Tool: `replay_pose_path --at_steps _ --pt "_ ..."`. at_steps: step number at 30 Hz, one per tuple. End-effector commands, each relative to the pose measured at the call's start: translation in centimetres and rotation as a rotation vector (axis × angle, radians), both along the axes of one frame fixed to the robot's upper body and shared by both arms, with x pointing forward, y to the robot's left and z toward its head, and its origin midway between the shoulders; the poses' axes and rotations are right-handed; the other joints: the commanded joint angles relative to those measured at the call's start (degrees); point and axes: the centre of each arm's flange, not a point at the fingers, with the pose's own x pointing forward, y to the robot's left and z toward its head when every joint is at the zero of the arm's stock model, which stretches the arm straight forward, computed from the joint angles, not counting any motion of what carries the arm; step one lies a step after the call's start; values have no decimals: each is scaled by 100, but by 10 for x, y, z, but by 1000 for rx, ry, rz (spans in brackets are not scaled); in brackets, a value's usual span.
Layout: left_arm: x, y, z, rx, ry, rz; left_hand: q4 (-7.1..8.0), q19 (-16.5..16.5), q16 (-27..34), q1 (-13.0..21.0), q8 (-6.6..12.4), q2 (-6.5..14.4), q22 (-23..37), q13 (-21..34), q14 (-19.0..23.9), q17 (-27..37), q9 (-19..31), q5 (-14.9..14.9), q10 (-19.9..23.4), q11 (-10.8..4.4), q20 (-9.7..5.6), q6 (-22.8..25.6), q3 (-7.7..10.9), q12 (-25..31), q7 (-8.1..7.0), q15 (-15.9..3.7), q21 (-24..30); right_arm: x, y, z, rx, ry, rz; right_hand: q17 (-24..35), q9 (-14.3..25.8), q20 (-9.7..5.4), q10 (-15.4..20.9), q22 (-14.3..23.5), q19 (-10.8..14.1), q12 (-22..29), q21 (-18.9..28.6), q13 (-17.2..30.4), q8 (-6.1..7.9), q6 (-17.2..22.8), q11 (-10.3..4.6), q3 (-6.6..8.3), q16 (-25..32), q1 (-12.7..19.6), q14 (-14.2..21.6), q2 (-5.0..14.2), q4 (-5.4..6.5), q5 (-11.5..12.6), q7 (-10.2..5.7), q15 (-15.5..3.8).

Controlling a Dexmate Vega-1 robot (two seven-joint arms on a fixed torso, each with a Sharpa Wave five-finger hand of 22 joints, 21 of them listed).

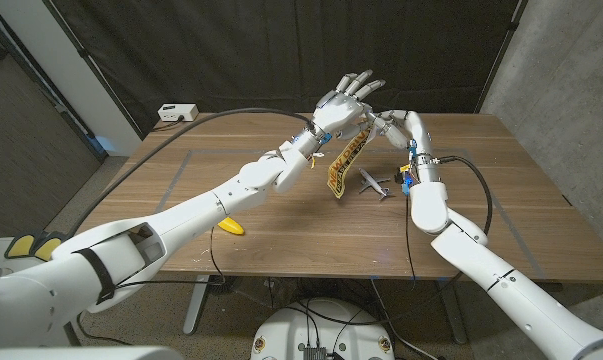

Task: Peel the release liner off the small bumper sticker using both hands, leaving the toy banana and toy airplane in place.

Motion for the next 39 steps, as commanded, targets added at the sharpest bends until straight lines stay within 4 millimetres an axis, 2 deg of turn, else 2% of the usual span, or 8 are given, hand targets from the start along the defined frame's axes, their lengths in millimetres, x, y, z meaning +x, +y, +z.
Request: replay_pose_path --at_steps 1,15,21,27,35,37,38,39 --pt "2 -1 -6 7 -5 -14 3 -653 18 -32 2 31 16 -14 36 -7 32 46 109 -29 43 361 -15 7 -379 -27 -11 2 3 -4 53 -77 -5 107 55 13 105 19 76 101 100 100 67 244 38 169 59 1099 94 919 60 -13 -124 -478" --pt "2 5 -14 -25 -20 -20 13 -529 70 -28 70 54 23 -59 165 -36 81 80 275 -148 32 421 -50 20 -381 -189 -20 5 2 -12 202 -165 -53 306 205 47 319 58 179 387 296 361 215 439 180 274 268 1505 316 848 32 -175 105 -375" --pt "8 16 -24 -143 -25 -64 -76 -249 153 50 130 3 21 -128 460 -115 12 72 659 -364 12 629 -80 77 -377 -452 3 7 -1 -17 267 -196 -61 352 271 52 335 77 192 461 369 448 248 445 179 254 364 1603 350 839 57 -213 155 -381" --pt "11 29 -36 -319 -58 -122 -115 43 256 75 96 -2 20 -162 783 -163 -157 55 1029 -415 10 752 -104 136 -372 -627 35 9 -3 -18 282 -205 -77 354 307 49 352 86 208 474 415 445 269 457 183 234 397 1635 353 832 78 -224 166 -375" --pt "9 33 -35 -360 -78 -118 -144 158 285 101 80 -17 19 -168 885 -181 -225 50 1173 -476 7 795 -111 155 -373 -701 45 10 -3 -15 257 -188 -51 411 370 49 378 101 215 531 485 500 305 478 197 243 449 1707 362 818 84 -219 239 -378" --pt "9 34 -34 -375 -80 -121 -157 191 287 117 81 -19 19 -169 901 -187 -240 51 1219 -474 3 814 -107 163 -373 -732 50 11 -4 -16 244 -183 -27 359 382 73 259 107 166 467 498 462 298 452 185 217 392 1672 294 803 125 -228 179 -359" --pt "9 34 -34 -382 -78 -122 -159 200 288 120 81 -19 19 -169 906 -188 -243 51 1216 -469 3 818 -107 159 -373 -729 51 11 -4 -16 237 -172 -21 307 360 98 142 111 133 390 513 405 239 349 189 163 329 1565 239 766 192 -244 125 -358" --pt "10 34 -34 -387 -75 -125 -161 208 287 122 80 -17 19 -170 905 -189 -248 51 1214 -466 3 821 -106 156 -373 -724 52 11 -5 -16 224 -162 -24 238 305 161 35 116 65 281 542 290 118 164 249 18 239 1282 139 655 328 -282 99 -292"
